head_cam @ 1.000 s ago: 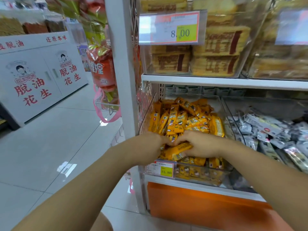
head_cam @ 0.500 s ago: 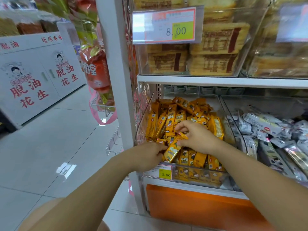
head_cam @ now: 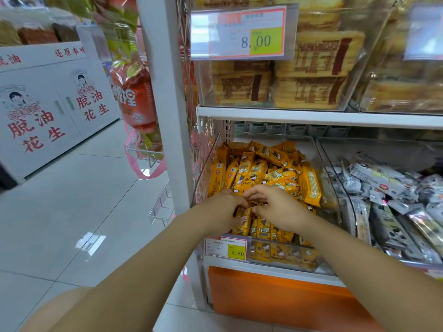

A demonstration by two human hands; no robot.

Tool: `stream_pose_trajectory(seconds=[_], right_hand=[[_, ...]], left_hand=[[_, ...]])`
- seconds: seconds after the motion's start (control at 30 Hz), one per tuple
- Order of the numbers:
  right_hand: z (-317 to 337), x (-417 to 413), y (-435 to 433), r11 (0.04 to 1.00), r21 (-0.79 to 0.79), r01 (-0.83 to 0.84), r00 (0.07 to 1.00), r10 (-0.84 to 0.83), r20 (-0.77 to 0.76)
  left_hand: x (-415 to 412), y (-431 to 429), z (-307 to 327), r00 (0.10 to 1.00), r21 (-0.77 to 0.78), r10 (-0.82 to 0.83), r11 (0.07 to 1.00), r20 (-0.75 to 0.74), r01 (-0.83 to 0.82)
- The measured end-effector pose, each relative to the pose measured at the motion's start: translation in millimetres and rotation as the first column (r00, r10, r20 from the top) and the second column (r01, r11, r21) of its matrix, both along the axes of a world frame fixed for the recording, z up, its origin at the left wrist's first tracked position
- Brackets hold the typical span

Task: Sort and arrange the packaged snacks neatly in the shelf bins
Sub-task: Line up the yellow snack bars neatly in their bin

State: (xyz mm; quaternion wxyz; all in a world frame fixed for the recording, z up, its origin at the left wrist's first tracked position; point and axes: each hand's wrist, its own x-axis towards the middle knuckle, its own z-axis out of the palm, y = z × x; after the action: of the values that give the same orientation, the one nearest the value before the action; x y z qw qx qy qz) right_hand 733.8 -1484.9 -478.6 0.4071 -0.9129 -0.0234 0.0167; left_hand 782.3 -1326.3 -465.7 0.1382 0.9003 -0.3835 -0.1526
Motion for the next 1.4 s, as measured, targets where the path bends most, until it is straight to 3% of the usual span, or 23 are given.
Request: stream_pose_trajectory(seconds=[0.1,0.23,0.4,0.6,0.8,0.87,1.03,1.17,1.27,1.4], right_hand=[[-0.5,3.3,-10.2,0.976,-0.219,0.015,0.998,-0.002,0.062],[-5.8,8.1,-12.9,0.799,-0.594,-0.098,0.992,0.129,0.011],[-1.9,12.6,-13.0,0.619,-0.775,-0.127,0.983,0.183,-0.014],[4.5,18.6,-7.6,0.484,-0.869,-0.099,0.979,0.204,0.002],[6.7,23.1,-8.6,0.434,-0.900,-0.040,0.970,0.234,0.070],[11.3,24.3,-14.2,0.484,-0.871,-0.089,0.970,0.242,0.036],[29.8,11.4,-30.8,0.728,-0.643,-0.237,0.957,0.291,-0.024],[35.5,-4.4,-30.0,0.938,-0.324,-0.126,0.989,0.146,0.036],[31.6,-4.4,-18.8,0.975,-0.214,0.065,0.994,-0.046,0.094],[15.6,-2.7,-4.8,0.929,-0.328,0.173,0.984,-0.178,0.015]], left_hand=[[5.9,-2.7,-8.2,0.999,0.028,0.040,0.999,-0.035,-0.039],[6.9,-3.8,-12.8,0.993,-0.012,0.075,0.997,-0.089,-0.077],[5.2,-5.4,-12.6,0.990,-0.025,0.127,0.991,-0.059,-0.128],[4.7,-5.3,-12.4,0.981,-0.055,0.159,0.985,-0.108,-0.166],[1.8,-5.4,-10.8,0.977,-0.083,0.159,0.982,-0.144,-0.172],[2.3,-5.5,-11.1,0.975,-0.071,0.164,0.982,-0.151,-0.176],[3.4,-6.4,-14.8,0.974,-0.051,0.182,0.980,-0.137,-0.190],[5.5,-7.0,-16.5,0.977,-0.072,0.189,0.978,-0.099,-0.197],[4.2,-6.5,-14.5,0.982,-0.108,0.181,0.977,-0.061,-0.186],[3.9,-5.1,-10.9,0.979,-0.193,0.198,0.959,-0.057,-0.205]])
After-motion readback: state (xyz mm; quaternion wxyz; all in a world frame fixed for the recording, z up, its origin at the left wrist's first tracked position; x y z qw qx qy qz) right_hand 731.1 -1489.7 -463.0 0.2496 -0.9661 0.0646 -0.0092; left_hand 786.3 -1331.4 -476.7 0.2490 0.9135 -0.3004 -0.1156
